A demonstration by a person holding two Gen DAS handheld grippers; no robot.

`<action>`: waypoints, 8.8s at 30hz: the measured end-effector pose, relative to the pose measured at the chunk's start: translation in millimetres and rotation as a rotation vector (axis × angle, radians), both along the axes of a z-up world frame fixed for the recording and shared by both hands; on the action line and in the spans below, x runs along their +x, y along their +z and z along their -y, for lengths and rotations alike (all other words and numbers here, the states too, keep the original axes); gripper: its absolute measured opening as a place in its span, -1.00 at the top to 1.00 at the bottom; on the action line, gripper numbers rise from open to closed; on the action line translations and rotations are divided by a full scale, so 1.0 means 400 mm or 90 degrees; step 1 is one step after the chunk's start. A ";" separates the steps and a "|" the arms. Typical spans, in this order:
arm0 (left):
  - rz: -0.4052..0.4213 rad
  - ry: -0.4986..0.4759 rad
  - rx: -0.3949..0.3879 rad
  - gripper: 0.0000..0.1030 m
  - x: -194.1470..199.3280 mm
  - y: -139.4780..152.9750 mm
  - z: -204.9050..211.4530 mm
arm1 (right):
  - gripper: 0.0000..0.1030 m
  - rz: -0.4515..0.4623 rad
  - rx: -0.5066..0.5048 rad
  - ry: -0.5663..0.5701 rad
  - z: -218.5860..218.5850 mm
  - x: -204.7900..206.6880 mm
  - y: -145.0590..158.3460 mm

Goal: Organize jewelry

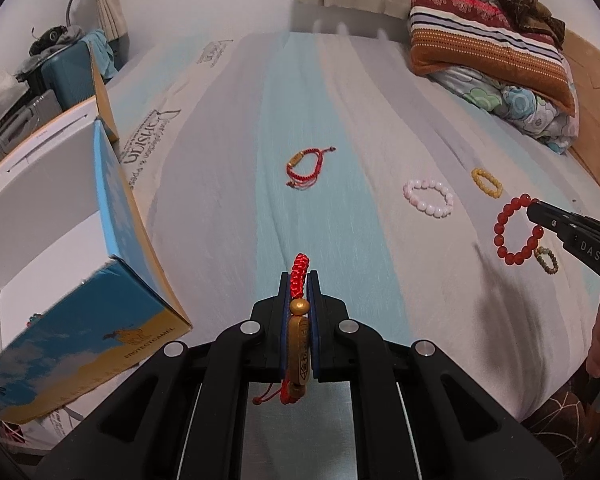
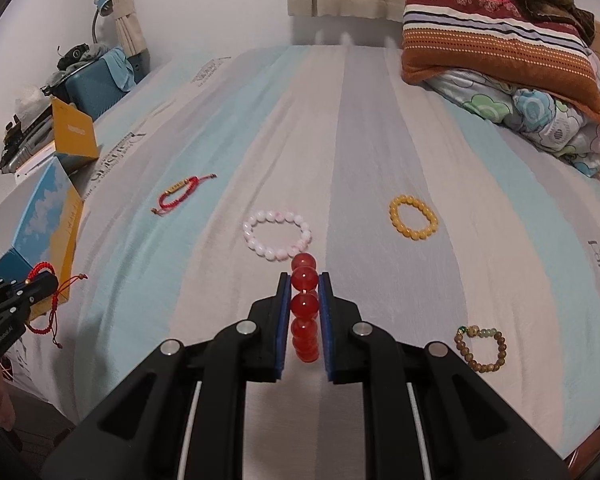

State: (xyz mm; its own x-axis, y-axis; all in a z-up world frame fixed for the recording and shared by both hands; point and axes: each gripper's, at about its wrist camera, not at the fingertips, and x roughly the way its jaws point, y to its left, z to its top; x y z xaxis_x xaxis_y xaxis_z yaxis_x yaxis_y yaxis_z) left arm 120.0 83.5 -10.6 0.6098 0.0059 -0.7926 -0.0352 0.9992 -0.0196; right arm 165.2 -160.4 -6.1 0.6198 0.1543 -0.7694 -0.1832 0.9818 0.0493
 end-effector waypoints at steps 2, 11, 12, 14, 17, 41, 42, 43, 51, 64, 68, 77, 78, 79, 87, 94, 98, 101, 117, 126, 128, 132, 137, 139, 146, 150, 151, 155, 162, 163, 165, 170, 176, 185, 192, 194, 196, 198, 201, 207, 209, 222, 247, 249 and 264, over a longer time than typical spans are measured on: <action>0.005 0.001 0.001 0.87 0.001 0.013 -0.004 | 0.75 0.003 0.000 0.006 -0.014 0.003 0.012; 0.032 0.013 0.014 0.86 -0.014 0.081 -0.046 | 0.75 0.026 0.005 0.035 -0.115 0.010 0.076; 0.033 0.015 0.014 0.86 -0.015 0.087 -0.053 | 0.75 0.028 0.005 0.039 -0.126 0.010 0.082; 0.041 0.022 0.016 0.86 -0.022 0.104 -0.071 | 0.75 0.033 0.006 0.046 -0.152 0.009 0.096; 0.051 0.038 0.018 0.85 -0.034 0.132 -0.103 | 0.75 0.041 0.006 0.062 -0.198 0.005 0.121; 0.097 0.184 0.033 0.85 -0.158 0.261 -0.455 | 0.75 0.089 0.013 0.225 -0.675 -0.052 0.265; 0.094 0.190 0.032 0.85 -0.163 0.258 -0.472 | 0.75 0.089 0.015 0.233 -0.699 -0.055 0.267; 0.092 0.199 0.027 0.85 -0.171 0.252 -0.494 | 0.75 0.089 0.016 0.240 -0.715 -0.057 0.267; 0.068 0.257 0.016 0.85 -0.227 0.209 -0.630 | 0.75 0.078 0.016 0.294 -0.860 -0.080 0.245; 0.013 0.316 -0.015 0.85 -0.273 0.120 -0.733 | 0.75 0.011 -0.003 0.325 -0.966 -0.087 0.144; -0.007 0.328 -0.021 0.85 -0.273 0.093 -0.753 | 0.75 -0.009 -0.009 0.328 -0.979 -0.088 0.120; -0.029 0.335 -0.026 0.85 -0.268 0.063 -0.760 | 0.75 -0.036 -0.025 0.329 -0.996 -0.087 0.083; -0.030 0.336 -0.025 0.85 -0.267 0.060 -0.759 | 0.75 -0.036 -0.028 0.329 -0.997 -0.088 0.079; -0.032 0.337 -0.024 0.85 -0.267 0.058 -0.759 | 0.75 -0.039 -0.029 0.330 -0.998 -0.089 0.077; 0.012 0.372 0.014 -0.52 -0.284 0.085 -0.750 | -0.30 0.019 -0.051 0.336 -1.002 -0.128 0.105; 0.033 0.380 0.019 -0.89 -0.283 0.110 -0.735 | -0.85 0.062 -0.032 0.303 -0.953 -0.139 0.152; 0.037 0.377 0.014 -0.89 -0.274 0.112 -0.721 | -0.86 0.075 -0.023 0.281 -0.912 -0.133 0.170; 0.041 0.372 0.015 -0.89 -0.268 0.119 -0.702 | -0.86 0.079 -0.013 0.264 -0.879 -0.127 0.180; 0.077 0.284 0.021 -0.89 -0.191 0.168 -0.527 | -0.86 0.106 -0.002 0.165 -0.597 -0.099 0.221; 0.088 0.221 0.012 -0.89 -0.134 0.181 -0.386 | -0.86 0.104 0.001 0.096 -0.387 -0.088 0.228; 0.090 0.207 0.008 -0.89 -0.120 0.182 -0.349 | -0.86 0.100 0.002 0.079 -0.336 -0.084 0.227; 0.092 0.175 0.013 -0.89 -0.095 0.183 -0.271 | -0.86 0.102 0.002 0.050 -0.240 -0.091 0.230; 0.087 0.140 0.009 -0.89 -0.055 0.178 -0.189 | -0.86 0.103 0.000 0.014 -0.132 -0.094 0.233; 0.086 0.127 0.007 -0.89 -0.040 0.174 -0.155 | -0.86 0.105 -0.003 -0.002 -0.081 -0.096 0.232; 0.082 0.088 0.012 -0.89 0.015 0.145 -0.041 | -0.86 0.104 -0.018 -0.040 0.046 -0.089 0.217; 0.083 0.067 0.010 -0.89 0.053 0.129 0.015 | -0.86 0.099 -0.023 -0.060 0.112 -0.079 0.197; 0.082 0.060 0.010 -0.89 0.063 0.124 0.030 | -0.86 0.097 -0.024 -0.064 0.123 -0.074 0.192; 0.084 0.042 0.010 -0.89 0.102 0.105 0.077 | -0.86 0.084 -0.026 -0.085 0.180 -0.063 0.160; 0.079 0.015 -0.003 -0.89 0.177 0.058 0.148 | -0.86 0.059 -0.047 -0.110 0.267 -0.042 0.083; 0.078 0.011 0.002 -0.89 0.191 0.047 0.162 | -0.86 0.055 -0.048 -0.114 0.279 -0.038 0.073; 0.074 0.006 0.005 -0.89 0.208 0.029 0.176 | -0.86 0.045 -0.043 -0.120 0.303 -0.031 0.047; 0.058 0.003 -0.002 -0.89 0.255 -0.027 0.198 | -0.86 0.027 -0.047 -0.126 0.350 -0.011 -0.018; 0.042 -0.006 0.005 -0.89 0.302 -0.086 0.224 | -0.86 -0.006 -0.039 -0.137 0.387 0.012 -0.098; 0.033 -0.016 0.022 -0.89 0.373 -0.142 0.268 | -0.83 -0.039 -0.039 -0.156 0.442 0.040 -0.184; 0.024 -0.013 0.040 -0.89 0.418 -0.182 0.289 | -0.73 -0.061 -0.039 -0.175 0.494 0.059 -0.231; 0.021 -0.018 0.047 -0.89 0.429 -0.194 0.300 | -0.68 -0.067 -0.045 -0.176 0.500 0.061 -0.243; 0.019 -0.023 0.052 -0.87 0.437 -0.202 0.310 | -0.65 -0.069 -0.038 -0.176 0.508 0.062 -0.254; 0.017 -0.023 0.053 -0.87 0.444 -0.207 0.317 | -0.65 -0.068 -0.031 -0.177 0.514 0.061 -0.259; 0.009 -0.021 0.048 -0.83 0.456 -0.215 0.322 | -0.63 -0.063 -0.028 -0.178 0.515 0.059 -0.261; -0.003 -0.024 0.053 -0.78 0.466 -0.234 0.330 | -0.53 -0.060 -0.015 -0.187 0.526 0.054 -0.256; -0.007 -0.017 0.051 -0.75 0.465 -0.239 0.326 | -0.53 -0.058 -0.013 -0.189 0.529 0.053 -0.253; -0.010 -0.002 0.045 -0.63 0.454 -0.266 0.323 | -0.42 -0.060 -0.025 -0.180 0.528 0.038 -0.258; -0.034 -0.068 0.082 0.79 0.415 -0.234 0.344 | 0.81 -0.074 -0.007 -0.148 0.494 0.017 -0.246; -0.026 -0.069 0.077 0.79 0.412 -0.222 0.340 | 0.81 -0.069 -0.008 -0.146 0.490 0.015 -0.236; 0.014 -0.084 0.056 0.82 0.373 -0.118 0.327 | 0.83 -0.023 0.007 -0.131 0.447 0.003 -0.141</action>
State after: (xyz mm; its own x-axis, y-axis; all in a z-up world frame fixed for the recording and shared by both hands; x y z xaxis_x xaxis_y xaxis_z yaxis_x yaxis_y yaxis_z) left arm 269.1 -47.4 -57.8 0.6276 -0.0064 -0.7785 0.0964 0.9929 0.0696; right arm 166.5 -339.1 -62.5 0.6115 0.0363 -0.7904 0.0233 0.9977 0.0638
